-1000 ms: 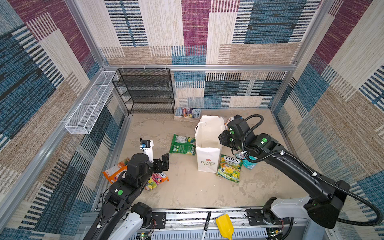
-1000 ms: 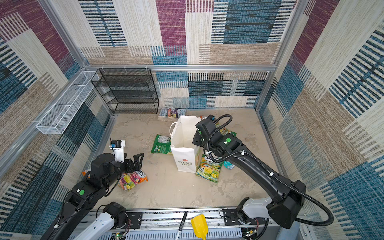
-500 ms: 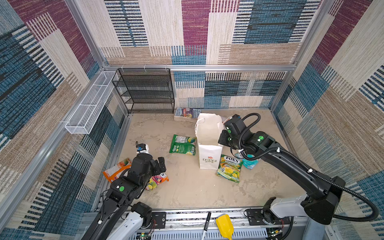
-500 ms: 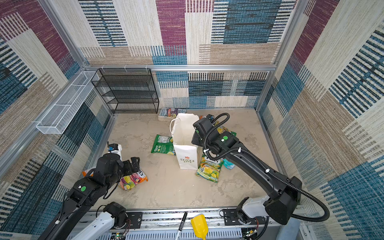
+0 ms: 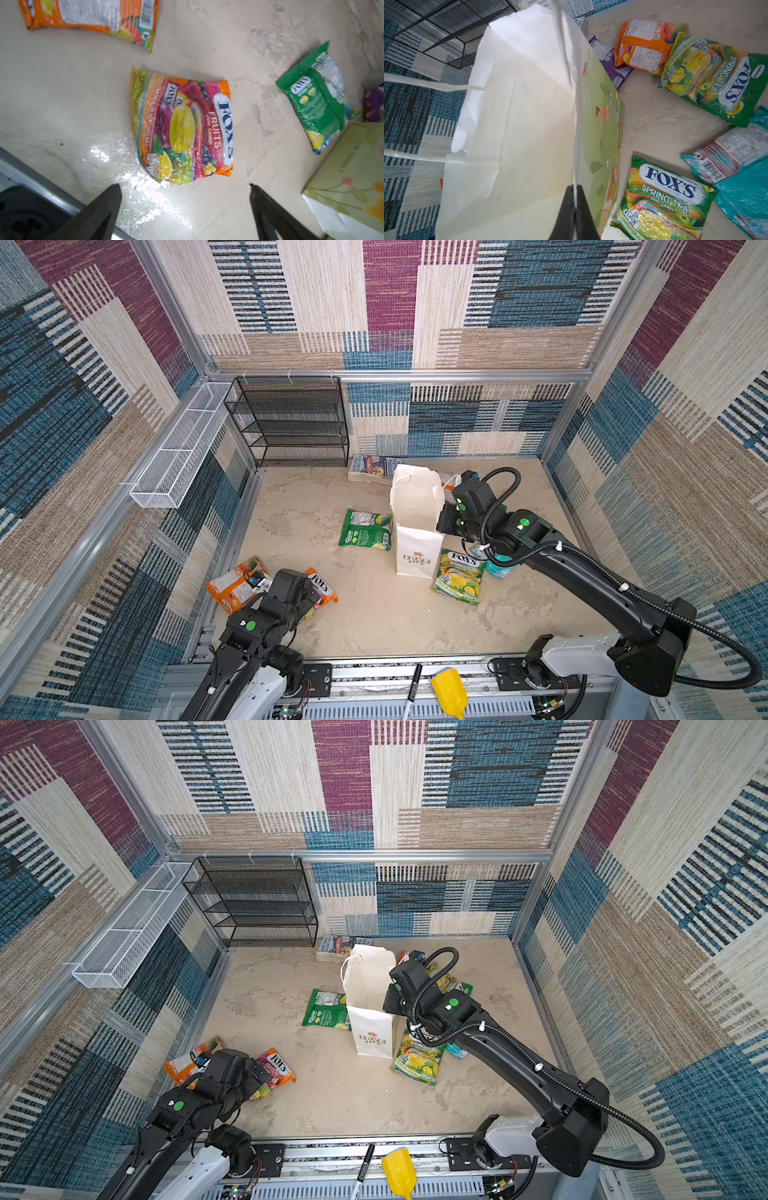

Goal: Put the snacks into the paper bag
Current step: 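Hold the bag open with the right gripper while the left reaches the Fruits bag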

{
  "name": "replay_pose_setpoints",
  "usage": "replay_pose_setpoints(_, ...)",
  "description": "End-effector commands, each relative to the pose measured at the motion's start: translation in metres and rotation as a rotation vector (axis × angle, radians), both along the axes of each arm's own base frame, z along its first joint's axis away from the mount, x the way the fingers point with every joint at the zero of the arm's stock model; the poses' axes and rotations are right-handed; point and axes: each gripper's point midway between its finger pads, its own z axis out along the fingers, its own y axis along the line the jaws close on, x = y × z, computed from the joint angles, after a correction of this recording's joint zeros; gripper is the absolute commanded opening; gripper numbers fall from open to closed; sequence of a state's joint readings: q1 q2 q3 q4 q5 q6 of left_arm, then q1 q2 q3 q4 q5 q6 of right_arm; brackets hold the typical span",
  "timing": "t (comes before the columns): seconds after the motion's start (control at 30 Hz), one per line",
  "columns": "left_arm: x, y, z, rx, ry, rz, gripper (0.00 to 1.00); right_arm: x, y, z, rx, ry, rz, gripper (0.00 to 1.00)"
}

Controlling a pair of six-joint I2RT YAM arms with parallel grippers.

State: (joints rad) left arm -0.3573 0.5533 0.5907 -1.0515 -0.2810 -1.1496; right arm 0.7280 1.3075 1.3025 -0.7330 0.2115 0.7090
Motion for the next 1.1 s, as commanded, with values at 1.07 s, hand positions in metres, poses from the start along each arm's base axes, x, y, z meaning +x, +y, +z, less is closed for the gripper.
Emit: replay_pose_setpoints(1.07,0.03,-0.004,-0.068,-0.16,0.151,0.171,0.99,-0.003,0.011,0.011,-0.002,-0.124,0.143,0.0)
